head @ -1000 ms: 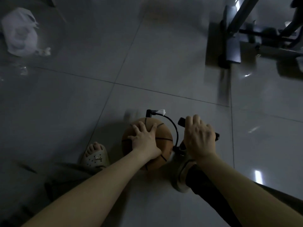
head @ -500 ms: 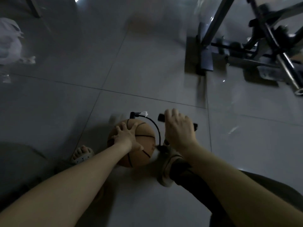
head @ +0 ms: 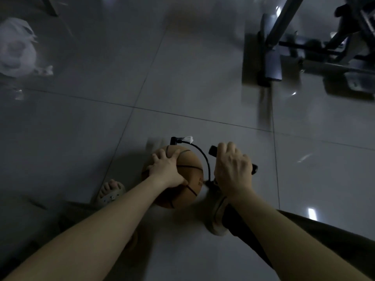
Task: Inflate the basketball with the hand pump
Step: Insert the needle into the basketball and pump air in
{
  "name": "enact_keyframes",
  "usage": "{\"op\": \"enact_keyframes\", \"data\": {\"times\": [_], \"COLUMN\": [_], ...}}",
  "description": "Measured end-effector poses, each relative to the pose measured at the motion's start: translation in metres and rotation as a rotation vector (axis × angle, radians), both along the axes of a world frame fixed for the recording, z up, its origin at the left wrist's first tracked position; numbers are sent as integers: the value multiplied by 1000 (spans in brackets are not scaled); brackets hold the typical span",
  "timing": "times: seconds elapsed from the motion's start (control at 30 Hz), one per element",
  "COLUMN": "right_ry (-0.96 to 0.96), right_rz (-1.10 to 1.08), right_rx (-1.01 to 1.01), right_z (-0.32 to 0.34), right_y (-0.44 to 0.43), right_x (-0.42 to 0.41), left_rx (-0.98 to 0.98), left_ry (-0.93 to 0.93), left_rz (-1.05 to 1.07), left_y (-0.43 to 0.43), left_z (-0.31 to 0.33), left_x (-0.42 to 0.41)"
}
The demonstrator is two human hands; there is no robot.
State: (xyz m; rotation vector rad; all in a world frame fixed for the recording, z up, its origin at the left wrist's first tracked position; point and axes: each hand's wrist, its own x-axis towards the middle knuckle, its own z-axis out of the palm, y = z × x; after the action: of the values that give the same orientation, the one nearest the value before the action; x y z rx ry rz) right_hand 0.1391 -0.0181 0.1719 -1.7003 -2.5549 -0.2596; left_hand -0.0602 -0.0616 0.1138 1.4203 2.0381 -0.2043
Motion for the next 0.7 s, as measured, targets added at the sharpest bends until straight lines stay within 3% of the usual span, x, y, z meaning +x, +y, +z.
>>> {"op": "enact_keyframes", "data": {"times": [0.37, 0.5, 0.7], "right_ry": [9, -25, 46], "right_rz": [-48, 108, 110], "right_rx": [-78, -243, 35], "right_z": [-26, 4, 100], "right_y": [-9, -33, -3], "right_x": [12, 2, -7], "left_rx": [-40, -36, -42], "left_ry": [-7, 18, 59], "left_rz": [10, 18, 9], "left_y": [13, 4, -9], "left_z": [4, 9, 12], "left_x": [1, 8, 19]}}
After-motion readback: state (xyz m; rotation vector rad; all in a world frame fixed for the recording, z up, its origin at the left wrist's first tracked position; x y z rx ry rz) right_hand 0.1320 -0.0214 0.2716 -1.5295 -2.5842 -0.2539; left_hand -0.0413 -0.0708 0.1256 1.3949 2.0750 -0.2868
